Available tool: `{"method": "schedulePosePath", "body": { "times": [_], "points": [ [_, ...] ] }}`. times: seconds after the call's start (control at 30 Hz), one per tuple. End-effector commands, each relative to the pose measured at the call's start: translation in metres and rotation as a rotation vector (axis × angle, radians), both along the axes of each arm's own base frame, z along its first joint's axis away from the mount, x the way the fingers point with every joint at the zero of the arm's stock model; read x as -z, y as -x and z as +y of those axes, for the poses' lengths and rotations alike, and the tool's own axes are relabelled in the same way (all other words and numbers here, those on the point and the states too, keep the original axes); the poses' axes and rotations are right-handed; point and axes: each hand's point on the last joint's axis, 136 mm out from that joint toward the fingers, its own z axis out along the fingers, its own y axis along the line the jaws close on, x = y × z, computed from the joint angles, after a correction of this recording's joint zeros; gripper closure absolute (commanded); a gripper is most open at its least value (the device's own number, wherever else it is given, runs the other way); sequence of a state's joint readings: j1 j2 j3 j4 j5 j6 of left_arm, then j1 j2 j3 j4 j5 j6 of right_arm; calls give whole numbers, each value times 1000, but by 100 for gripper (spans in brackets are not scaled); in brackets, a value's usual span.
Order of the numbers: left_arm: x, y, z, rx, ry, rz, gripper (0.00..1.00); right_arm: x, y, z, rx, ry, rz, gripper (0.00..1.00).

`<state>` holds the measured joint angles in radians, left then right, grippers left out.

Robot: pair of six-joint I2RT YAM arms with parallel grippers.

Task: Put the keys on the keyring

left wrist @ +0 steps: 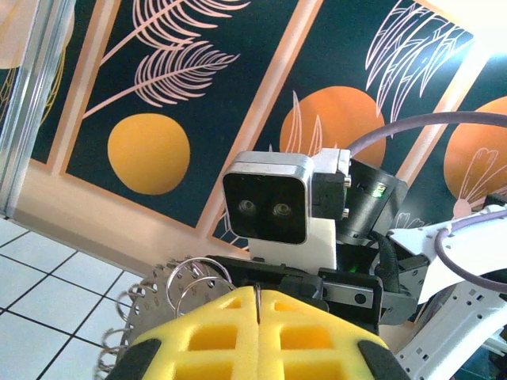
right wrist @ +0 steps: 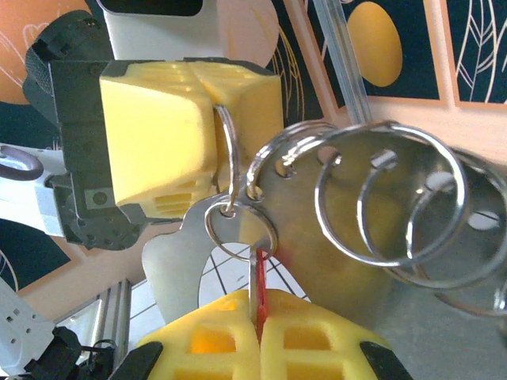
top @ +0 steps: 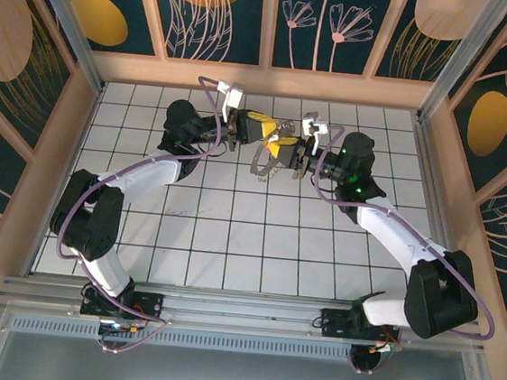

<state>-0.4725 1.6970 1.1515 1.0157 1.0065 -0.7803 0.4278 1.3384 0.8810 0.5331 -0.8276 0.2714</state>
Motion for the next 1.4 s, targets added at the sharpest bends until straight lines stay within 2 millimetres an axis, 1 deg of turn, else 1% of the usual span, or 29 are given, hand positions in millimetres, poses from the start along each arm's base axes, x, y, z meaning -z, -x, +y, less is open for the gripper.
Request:
{"method": "schedulePosePath", "body": {
  "times": [0.0, 0.27, 0.53, 0.67, 0.9, 1.07, 1.2, 1.37],
  "points": [
    [-25, 12, 6, -22, 32, -99, 100, -12, -4, -6, 43, 22, -22, 100],
    [-16, 10, 5, -45, -5, -120, 100, -18, -8, -7, 60, 46, -12, 100],
    [-8, 7, 3, -40, -19, -111, 100, -27, -13, 0, 50, 50, -16, 100],
    [-4, 6, 3, -43, -24, -105, 100, -33, -15, 0, 58, 48, -23, 100],
    [-1, 5, 3, -51, -27, -97, 100, -33, -18, 6, 56, 61, -18, 100],
    [2, 4, 2, -54, -35, -89, 100, -39, -20, 8, 57, 46, -25, 100],
    [7, 3, 2, -55, -44, -83, 100, -46, -25, 6, 87, 48, -38, 100],
    [12, 3, 3, -66, -57, -83, 100, -49, -27, -5, 136, 63, -43, 100]
  ]
}}
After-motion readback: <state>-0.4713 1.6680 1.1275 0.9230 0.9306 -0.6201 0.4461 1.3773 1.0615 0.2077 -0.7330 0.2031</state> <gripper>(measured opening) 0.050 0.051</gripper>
